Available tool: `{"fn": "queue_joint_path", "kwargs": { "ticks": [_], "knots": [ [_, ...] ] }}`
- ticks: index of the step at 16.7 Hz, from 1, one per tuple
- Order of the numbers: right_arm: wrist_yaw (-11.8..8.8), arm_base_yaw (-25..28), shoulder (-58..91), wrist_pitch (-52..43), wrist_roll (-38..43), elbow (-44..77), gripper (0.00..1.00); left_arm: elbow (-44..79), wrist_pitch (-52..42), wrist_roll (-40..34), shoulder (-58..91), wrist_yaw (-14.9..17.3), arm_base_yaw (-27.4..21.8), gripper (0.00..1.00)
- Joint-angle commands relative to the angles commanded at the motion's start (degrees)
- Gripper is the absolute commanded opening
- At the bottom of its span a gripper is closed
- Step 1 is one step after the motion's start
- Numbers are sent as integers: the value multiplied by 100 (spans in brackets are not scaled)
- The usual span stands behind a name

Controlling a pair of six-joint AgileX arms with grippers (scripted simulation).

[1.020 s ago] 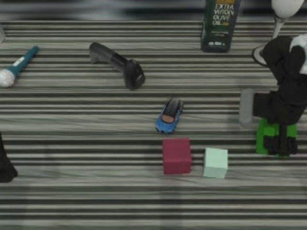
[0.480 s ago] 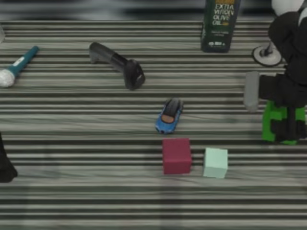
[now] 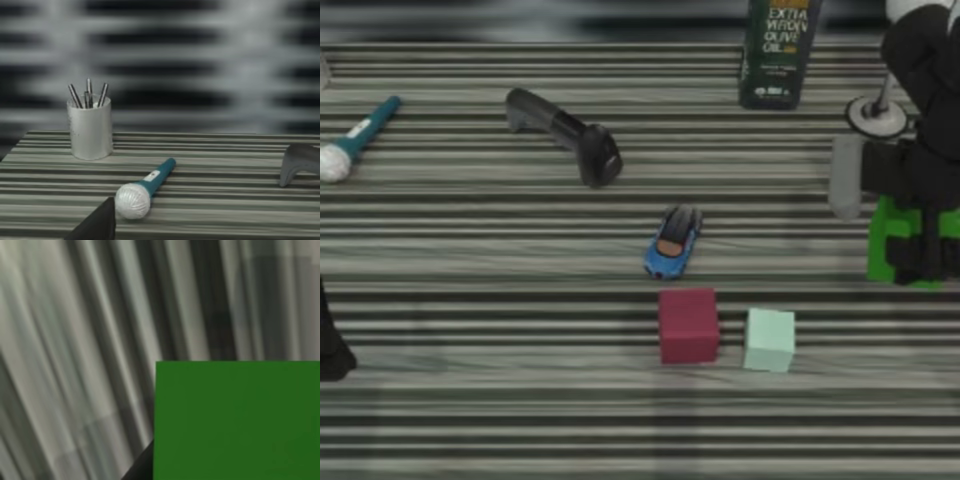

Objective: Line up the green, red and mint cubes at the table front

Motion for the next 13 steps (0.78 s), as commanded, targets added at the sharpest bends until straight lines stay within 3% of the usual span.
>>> {"fn": "queue_joint_path", "kwargs": {
  "ticks": [6, 13],
  "knots": [
    [13, 873, 1090, -867, 493, 1654, 0, 0, 0, 0, 0, 0, 0, 100],
    [17, 2552, 3084, -2532, 1616, 5633, 0, 0, 0, 0, 0, 0, 0, 100]
  ]
}}
